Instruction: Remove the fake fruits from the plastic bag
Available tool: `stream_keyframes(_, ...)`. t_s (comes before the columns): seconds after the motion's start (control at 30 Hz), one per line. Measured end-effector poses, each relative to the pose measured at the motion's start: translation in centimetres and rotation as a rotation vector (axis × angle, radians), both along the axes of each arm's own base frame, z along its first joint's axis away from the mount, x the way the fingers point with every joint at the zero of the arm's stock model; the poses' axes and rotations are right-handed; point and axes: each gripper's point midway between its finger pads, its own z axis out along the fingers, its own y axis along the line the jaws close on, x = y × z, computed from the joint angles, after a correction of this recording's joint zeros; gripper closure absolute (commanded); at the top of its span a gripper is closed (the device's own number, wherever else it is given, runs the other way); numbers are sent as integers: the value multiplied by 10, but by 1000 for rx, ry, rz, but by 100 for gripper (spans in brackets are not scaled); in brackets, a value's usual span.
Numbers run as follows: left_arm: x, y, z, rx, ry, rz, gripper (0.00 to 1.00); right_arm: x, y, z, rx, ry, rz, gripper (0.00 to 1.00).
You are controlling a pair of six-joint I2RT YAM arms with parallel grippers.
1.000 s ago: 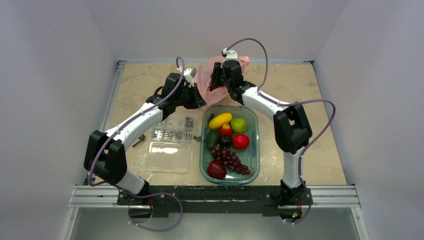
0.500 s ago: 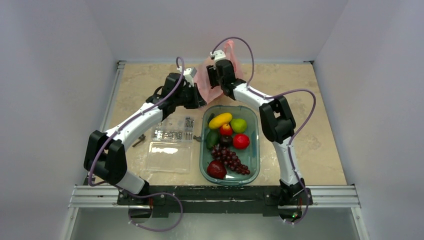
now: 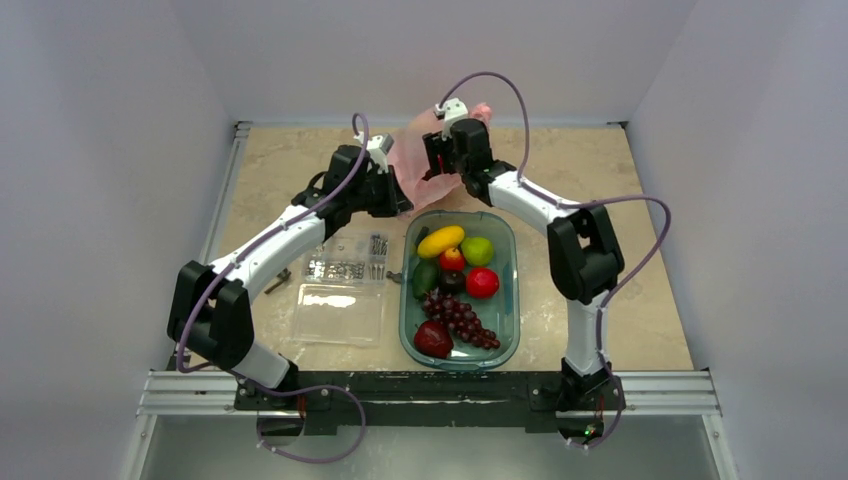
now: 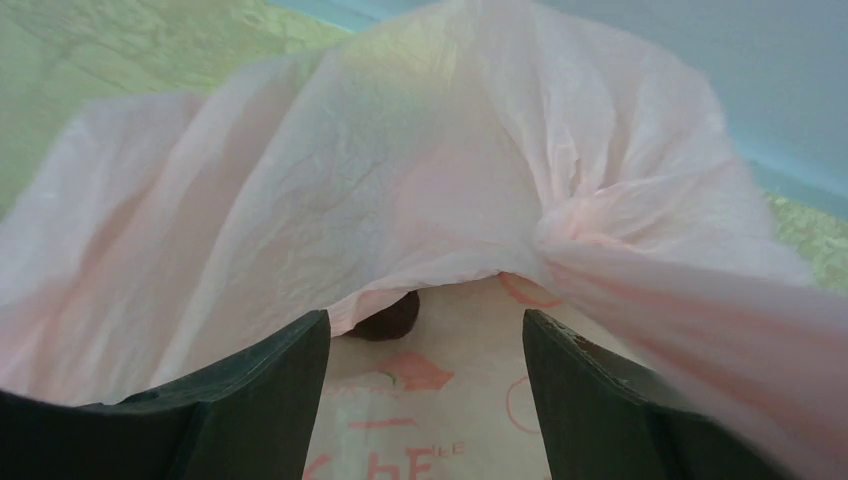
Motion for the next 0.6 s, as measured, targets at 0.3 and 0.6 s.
stream_keyframes(0.3, 1, 4, 13, 3, -46, 26, 100, -19, -1, 41, 38, -66, 54, 44)
stream_keyframes(0.6, -1, 8, 40, -42, -154, 47, 100, -27, -4, 2, -13, 9, 62, 58)
